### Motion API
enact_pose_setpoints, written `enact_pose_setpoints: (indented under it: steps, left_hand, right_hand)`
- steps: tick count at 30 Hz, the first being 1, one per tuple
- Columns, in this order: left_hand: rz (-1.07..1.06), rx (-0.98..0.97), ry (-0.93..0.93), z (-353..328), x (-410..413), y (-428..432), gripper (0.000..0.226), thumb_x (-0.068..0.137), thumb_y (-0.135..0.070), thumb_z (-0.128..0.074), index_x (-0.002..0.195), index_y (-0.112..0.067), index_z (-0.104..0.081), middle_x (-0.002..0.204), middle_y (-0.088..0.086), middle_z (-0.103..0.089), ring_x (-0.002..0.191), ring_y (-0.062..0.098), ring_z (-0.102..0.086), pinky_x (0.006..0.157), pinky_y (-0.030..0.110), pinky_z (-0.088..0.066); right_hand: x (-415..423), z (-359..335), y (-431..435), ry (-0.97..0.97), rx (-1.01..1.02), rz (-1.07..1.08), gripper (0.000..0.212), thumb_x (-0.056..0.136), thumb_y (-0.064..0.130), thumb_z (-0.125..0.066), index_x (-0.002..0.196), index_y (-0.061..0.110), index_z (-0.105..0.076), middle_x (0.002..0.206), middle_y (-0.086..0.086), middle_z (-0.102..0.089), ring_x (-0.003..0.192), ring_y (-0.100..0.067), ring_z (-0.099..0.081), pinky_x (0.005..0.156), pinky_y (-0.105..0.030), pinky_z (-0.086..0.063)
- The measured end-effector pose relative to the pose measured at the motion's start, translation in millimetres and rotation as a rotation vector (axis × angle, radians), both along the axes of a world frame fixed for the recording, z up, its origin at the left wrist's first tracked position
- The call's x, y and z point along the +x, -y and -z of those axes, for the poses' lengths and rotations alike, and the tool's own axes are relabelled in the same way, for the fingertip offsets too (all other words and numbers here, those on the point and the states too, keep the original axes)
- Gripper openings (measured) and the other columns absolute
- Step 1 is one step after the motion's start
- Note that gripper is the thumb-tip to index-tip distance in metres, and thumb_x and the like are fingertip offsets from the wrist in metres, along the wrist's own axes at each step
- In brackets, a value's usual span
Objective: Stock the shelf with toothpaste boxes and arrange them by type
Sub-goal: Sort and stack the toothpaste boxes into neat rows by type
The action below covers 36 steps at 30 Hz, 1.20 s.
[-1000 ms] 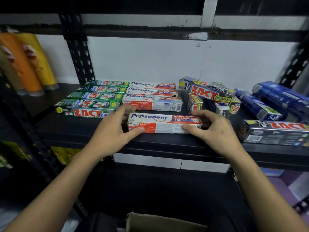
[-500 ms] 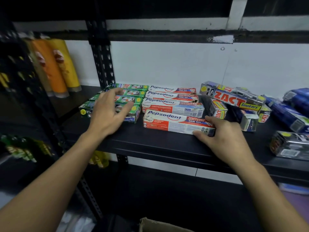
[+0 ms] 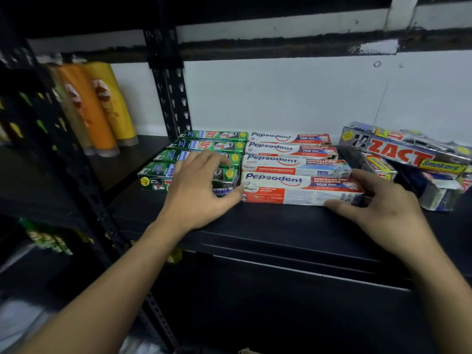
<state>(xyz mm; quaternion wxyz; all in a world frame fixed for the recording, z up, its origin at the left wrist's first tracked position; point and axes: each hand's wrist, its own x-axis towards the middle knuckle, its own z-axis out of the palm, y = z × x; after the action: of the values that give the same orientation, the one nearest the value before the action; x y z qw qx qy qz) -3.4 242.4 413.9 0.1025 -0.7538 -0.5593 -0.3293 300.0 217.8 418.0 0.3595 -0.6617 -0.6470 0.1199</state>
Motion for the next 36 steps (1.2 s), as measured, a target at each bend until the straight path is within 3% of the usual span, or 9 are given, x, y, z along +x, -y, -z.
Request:
enact_pose_setpoints:
  steps: [7, 24, 31, 34, 36]
  left_hand:
    - [0.049, 0.008, -0.029, 3.4, -1.0, -7.1, 0.056, 0.072, -0.079, -0.052, 0.112, -0.04, -0.062, 0.118, -0.021, -0.051, 0.117, 0.008, -0.043, 0.103, 0.039, -0.031]
    - [0.041, 0.0, -0.063, 5.7, -3.1, -6.9, 0.057, 0.079, -0.078, -0.045, 0.122, -0.044, -0.062, 0.119, -0.023, -0.053, 0.114, 0.004, -0.043, 0.099, 0.031, -0.027]
    - [0.076, 0.006, -0.064, 7.8, -4.3, -7.2, 0.055, 0.085, -0.075, -0.04, 0.121, -0.043, -0.067, 0.124, -0.024, -0.057, 0.113, 0.007, -0.045, 0.096, 0.03, -0.024]
    - [0.079, 0.017, -0.078, 7.7, -4.7, -7.1, 0.052, 0.087, -0.073, -0.042, 0.119, -0.042, -0.069, 0.125, -0.022, -0.06, 0.115, 0.009, -0.047, 0.096, 0.032, -0.027]
    - [0.079, 0.014, -0.08, 7.3, -4.8, -7.0, 0.051, 0.087, -0.073, -0.042, 0.119, -0.042, -0.069, 0.125, -0.021, -0.061, 0.116, 0.009, -0.047, 0.095, 0.032, -0.027]
  right_hand:
    - [4.0, 7.0, -5.9, -0.006, 0.002, 0.053, 0.081, 0.065, 0.054, -0.082, 0.136, 0.024, -0.057, 0.126, 0.001, -0.066, 0.117, -0.018, -0.06, 0.101, -0.032, -0.044]
    - [1.6, 2.3, -0.4, -0.043, -0.007, 0.03, 0.076, 0.072, 0.042, -0.082, 0.139, 0.022, -0.054, 0.123, 0.002, -0.067, 0.113, -0.013, -0.06, 0.097, -0.028, -0.044]
    - [1.2, 0.6, 3.7, -0.108, -0.013, 0.0, 0.073, 0.072, 0.037, -0.084, 0.138, 0.022, -0.055, 0.107, 0.015, -0.066, 0.08, 0.014, -0.051, 0.083, -0.02, -0.042]
    - [2.1, 2.1, 2.7, -0.152, 0.002, -0.005, 0.07, 0.072, 0.032, -0.085, 0.136, 0.022, -0.058, 0.093, 0.026, -0.059, 0.077, 0.022, -0.048, 0.08, -0.016, -0.041]
    - [2.3, 2.7, 2.6, -0.164, 0.0, -0.013, 0.072, 0.072, 0.031, -0.085, 0.137, 0.021, -0.056, 0.102, 0.023, -0.064, 0.079, 0.02, -0.05, 0.081, -0.015, -0.041]
